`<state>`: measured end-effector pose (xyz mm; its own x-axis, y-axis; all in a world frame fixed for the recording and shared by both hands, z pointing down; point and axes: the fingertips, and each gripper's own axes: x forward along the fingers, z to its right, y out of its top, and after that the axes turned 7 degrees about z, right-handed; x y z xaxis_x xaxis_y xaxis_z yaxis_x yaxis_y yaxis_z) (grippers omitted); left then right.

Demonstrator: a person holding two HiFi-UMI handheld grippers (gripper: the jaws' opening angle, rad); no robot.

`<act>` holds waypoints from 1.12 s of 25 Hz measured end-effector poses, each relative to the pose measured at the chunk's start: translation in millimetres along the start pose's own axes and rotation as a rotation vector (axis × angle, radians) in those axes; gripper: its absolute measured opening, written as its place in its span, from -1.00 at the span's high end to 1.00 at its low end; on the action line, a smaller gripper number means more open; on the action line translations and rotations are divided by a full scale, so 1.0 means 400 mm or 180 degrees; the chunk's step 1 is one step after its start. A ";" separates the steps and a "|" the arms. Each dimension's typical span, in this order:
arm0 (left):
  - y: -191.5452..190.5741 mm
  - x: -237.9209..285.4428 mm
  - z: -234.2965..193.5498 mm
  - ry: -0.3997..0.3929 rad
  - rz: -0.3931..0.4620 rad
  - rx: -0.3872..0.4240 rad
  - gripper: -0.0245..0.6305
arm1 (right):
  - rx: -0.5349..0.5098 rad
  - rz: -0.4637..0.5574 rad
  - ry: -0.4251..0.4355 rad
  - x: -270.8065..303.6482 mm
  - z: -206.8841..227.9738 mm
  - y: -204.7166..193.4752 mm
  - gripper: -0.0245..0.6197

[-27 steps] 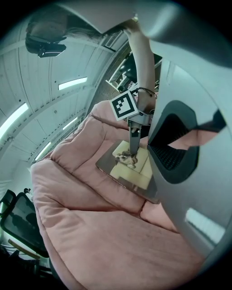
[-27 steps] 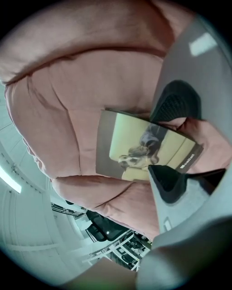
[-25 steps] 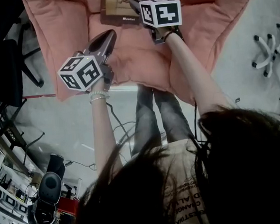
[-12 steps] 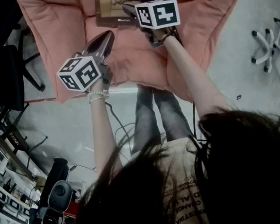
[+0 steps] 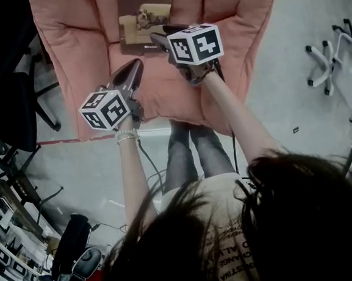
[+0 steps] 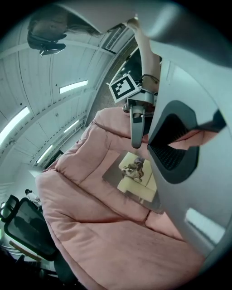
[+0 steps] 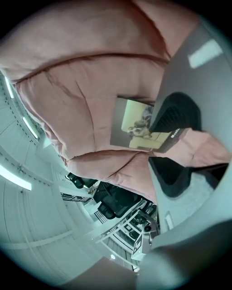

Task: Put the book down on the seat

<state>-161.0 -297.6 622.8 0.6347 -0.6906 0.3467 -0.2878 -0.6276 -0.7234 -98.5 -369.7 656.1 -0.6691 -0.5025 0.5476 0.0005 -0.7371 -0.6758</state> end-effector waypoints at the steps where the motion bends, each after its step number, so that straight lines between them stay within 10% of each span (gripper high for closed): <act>1: 0.008 -0.002 0.009 -0.0001 0.0011 0.0003 0.94 | -0.0006 0.0014 0.0011 -0.014 -0.008 0.006 0.41; 28: 0.188 -0.108 0.332 -0.0339 0.0352 0.0141 0.94 | 0.0032 0.0559 0.0395 -0.326 -0.252 0.159 0.77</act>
<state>-114.8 -267.4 474.3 0.6739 -0.7112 0.1999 -0.3297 -0.5317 -0.7801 -86.2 -305.6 491.9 -0.7443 -0.5647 0.3564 0.1322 -0.6478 -0.7502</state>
